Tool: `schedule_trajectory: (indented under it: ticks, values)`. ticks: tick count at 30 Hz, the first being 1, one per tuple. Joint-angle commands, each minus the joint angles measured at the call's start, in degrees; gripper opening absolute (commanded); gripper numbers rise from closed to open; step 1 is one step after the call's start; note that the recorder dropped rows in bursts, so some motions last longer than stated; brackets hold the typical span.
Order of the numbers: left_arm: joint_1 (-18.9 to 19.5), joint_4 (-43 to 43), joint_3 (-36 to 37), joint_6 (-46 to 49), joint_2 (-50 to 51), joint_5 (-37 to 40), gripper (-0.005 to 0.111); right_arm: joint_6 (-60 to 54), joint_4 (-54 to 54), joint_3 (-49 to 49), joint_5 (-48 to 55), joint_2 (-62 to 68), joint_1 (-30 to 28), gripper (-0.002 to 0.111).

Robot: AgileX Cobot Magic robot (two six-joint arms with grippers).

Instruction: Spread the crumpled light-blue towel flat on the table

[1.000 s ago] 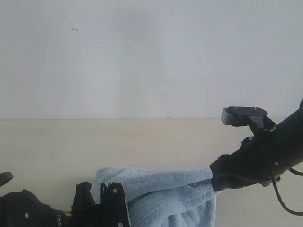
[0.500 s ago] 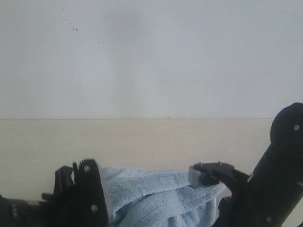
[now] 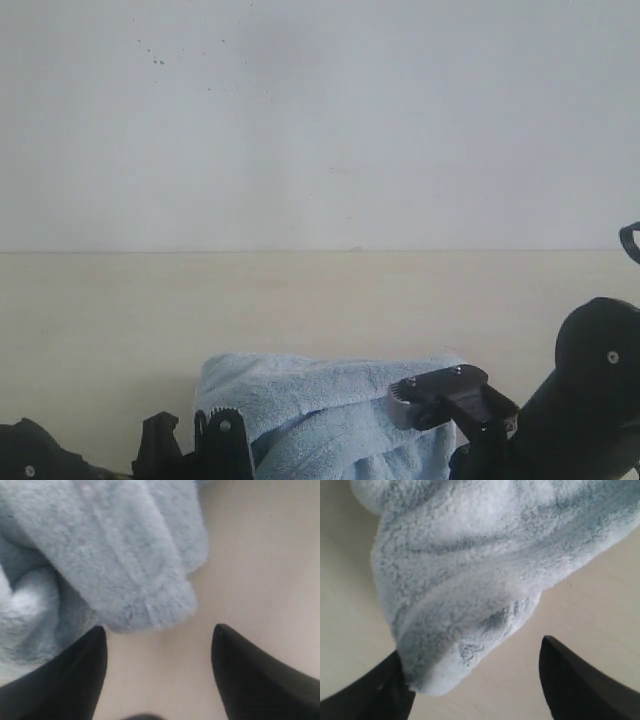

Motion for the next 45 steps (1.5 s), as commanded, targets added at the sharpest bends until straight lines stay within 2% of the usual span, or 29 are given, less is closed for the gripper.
schedule_trajectory:
  ticks: [1,9,17,26,29,32,34,36,38,41,45]
  values:
    - [-0.3,-2.6,-2.2,-7.3,1.2,-1.9,0.055,-0.6,-0.5,0.2,-2.1,-0.5,0.3,0.065]
    - [-0.3,-2.4,-2.9,-7.7,2.0,-1.4,0.054,-1.3,-0.2,0.2,-3.8,3.1,0.3,0.065]
    - [-0.3,-2.4,-2.9,-7.7,0.7,4.8,0.054,-1.3,1.3,-0.3,-3.7,5.3,0.3,0.065]
    - [-0.3,-1.6,-2.3,-7.6,-5.2,4.0,0.054,-1.3,2.9,-0.3,-3.6,5.3,0.3,0.065]
    - [-0.3,5.0,-0.8,-5.0,-6.4,3.8,0.054,-1.3,3.1,-0.3,-3.6,5.3,0.3,0.065]
    - [-1.3,18.6,1.3,-1.2,-6.5,5.7,0.054,-1.3,3.1,-0.3,-3.6,5.3,0.3,0.065]
    - [-4.5,26.3,3.0,-1.5,-6.6,2.1,0.053,-1.3,3.1,-0.3,-3.6,5.3,0.3,0.065]
    - [-7.8,26.3,4.6,-1.5,-6.6,-4.2,0.050,-1.3,3.1,-0.3,-3.6,5.3,0.3,0.065]
    - [-9.4,26.3,5.9,-1.5,-6.6,-7.8,0.048,-1.3,3.2,-0.3,-3.6,5.3,0.3,0.065]
    - [-9.5,24.4,6.1,-1.5,-6.6,-13.4,0.048,-1.3,3.2,-0.3,-3.6,5.3,0.3,0.065]
    - [-9.5,25.3,6.1,-3.2,-5.4,-14.9,0.048,-1.3,3.7,-0.3,-3.9,5.3,0.3,0.065]
